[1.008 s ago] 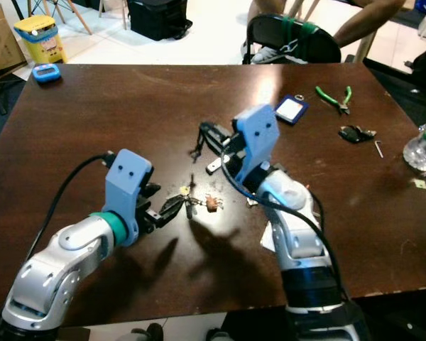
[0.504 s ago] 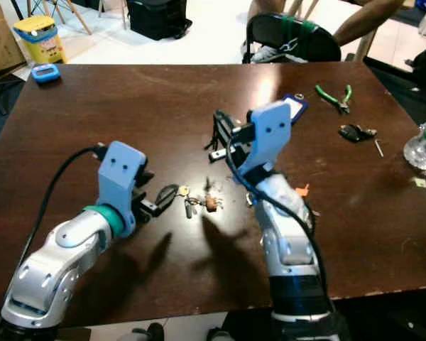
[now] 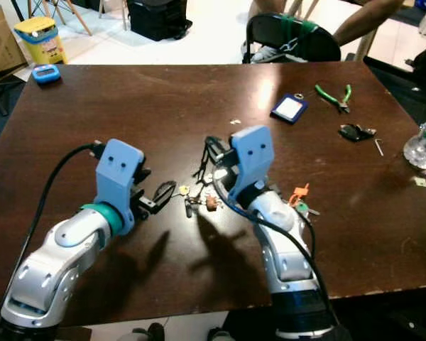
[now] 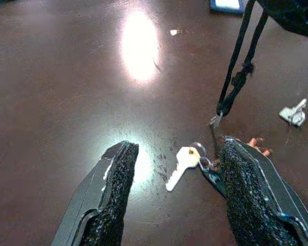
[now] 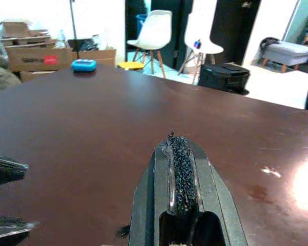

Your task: Hang keys on a hook

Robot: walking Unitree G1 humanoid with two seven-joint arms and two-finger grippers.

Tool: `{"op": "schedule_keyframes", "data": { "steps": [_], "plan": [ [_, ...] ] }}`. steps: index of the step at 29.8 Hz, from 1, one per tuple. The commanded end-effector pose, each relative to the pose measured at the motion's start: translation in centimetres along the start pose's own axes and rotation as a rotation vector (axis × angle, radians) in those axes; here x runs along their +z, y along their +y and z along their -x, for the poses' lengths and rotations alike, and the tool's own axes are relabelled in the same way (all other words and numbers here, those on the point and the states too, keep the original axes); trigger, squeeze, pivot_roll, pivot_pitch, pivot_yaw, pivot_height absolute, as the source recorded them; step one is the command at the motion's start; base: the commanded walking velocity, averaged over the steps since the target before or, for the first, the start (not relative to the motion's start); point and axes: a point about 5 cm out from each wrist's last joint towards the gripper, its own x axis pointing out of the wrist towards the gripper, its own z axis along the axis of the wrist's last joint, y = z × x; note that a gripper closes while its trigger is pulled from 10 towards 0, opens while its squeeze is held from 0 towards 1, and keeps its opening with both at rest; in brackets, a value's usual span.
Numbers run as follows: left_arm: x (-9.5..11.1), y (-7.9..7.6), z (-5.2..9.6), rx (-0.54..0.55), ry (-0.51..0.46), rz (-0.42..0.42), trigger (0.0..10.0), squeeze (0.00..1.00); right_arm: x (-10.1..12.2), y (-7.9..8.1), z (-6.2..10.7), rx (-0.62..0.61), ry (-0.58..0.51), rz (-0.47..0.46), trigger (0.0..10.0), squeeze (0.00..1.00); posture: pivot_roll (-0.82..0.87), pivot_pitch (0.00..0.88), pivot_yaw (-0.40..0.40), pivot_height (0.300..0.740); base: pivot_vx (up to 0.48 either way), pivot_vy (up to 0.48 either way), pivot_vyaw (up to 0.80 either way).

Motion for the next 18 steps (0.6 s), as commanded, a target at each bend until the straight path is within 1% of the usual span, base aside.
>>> {"op": "schedule_keyframes", "data": {
  "steps": [1, 2, 3, 4, 5, 6, 7, 8, 10, 12, 14, 18],
  "plan": [
    [1.1, 0.8, 0.3, 0.083, -0.084, -0.019, 10.0, 0.0, 0.4, -0.2, -0.1, -0.041, -0.023, 0.001, 10.0, 0.0, -0.05, 0.154, 0.089, 0.74, 0.0, 0.0, 0.0],
    [1.1, 0.8, 0.3, 0.083, -0.084, -0.019, 10.0, 0.0, 0.4, -0.2, -0.1, -0.041, -0.023, 0.001, 10.0, 0.0, -0.05, 0.154, 0.089, 0.74, 0.0, 0.0, 0.0],
    [1.5, 1.1, 0.3, 0.118, -0.111, -0.023, 10.0, 0.0, 0.6, -0.2, 0.0, -0.051, -0.03, 0.0, 10.0, 0.0, -0.05, 0.154, 0.089, 0.74, 0.0, 0.0, 0.0],
    [1.5, 1.1, 0.3, 0.118, -0.111, -0.023, 10.0, 0.0, 0.6, -0.2, 0.0, -0.051, -0.03, 0.0, 10.0, 0.0, -0.05, 0.154, 0.089, 0.74, 0.0, 0.0, 0.0],
    [1.9, 1.5, 0.5, 0.163, -0.143, -0.03, 10.0, 0.0, 0.7, -0.2, 0.0, -0.075, -0.045, -0.003, 10.0, 0.0, -0.05, 0.149, 0.088, 0.74, 0.0, 0.0, 0.0],
    [1.9, 1.5, 0.5, 0.163, -0.143, -0.03, 10.0, 0.0, 0.7, -0.2, 0.0, -0.075, -0.045, -0.003, 10.0, 0.0, -0.05, 0.149, 0.088, 0.74, 0.0, 0.0, 0.0],
    [2.3, 1.7, 0.6, 0.196, -0.167, -0.037, 10.0, 0.0, 0.8, -0.2, 0.1, -0.099, -0.058, -0.005, 10.0, 0.0, -0.05, 0.145, 0.088, 0.74, 0.0, 0.0, 0.0],
    [2.3, 1.7, 0.6, 0.196, -0.167, -0.037, 10.0, 0.0, 0.8, -0.2, 0.1, -0.099, -0.058, -0.005, 10.0, 0.0, -0.05, 0.145, 0.088, 0.74, 0.0, 0.0, 0.0],
    [2.5, 2.1, 1.0, 0.247, -0.2, -0.055, 10.0, 0.0, 1.2, -0.4, 0.0, -0.165, -0.092, -0.021, 10.0, 0.0, -0.06, 0.113, 0.089, 0.74, 0.0, 0.0, 0.0],
    [2.6, 2.2, 1.0, 0.26, -0.209, -0.057, 10.0, 0.0, 1.4, -0.4, -0.1, -0.182, -0.101, -0.025, 10.0, 0.0, -0.06, 0.113, 0.089, 0.74, 0.0, 0.0, 0.0],
    [2.7, 2.4, 1.1, 0.283, -0.228, -0.065, 10.0, 0.0, 1.5, -0.3, -0.3, -0.19, -0.111, -0.03, 10.0, 0.0, -0.07, 0.085, 0.087, 0.74, -0.306, 0.0, 0.0],
    [2.9, 2.5, 1.0, 0.289, -0.239, -0.073, 10.0, 0.0, 1.5, -0.2, -0.4, -0.186, -0.114, -0.032, 10.0, 0.0, -0.07, 0.073, 0.084, 0.74, -0.352, 0.0, 0.0]
  ]
}}
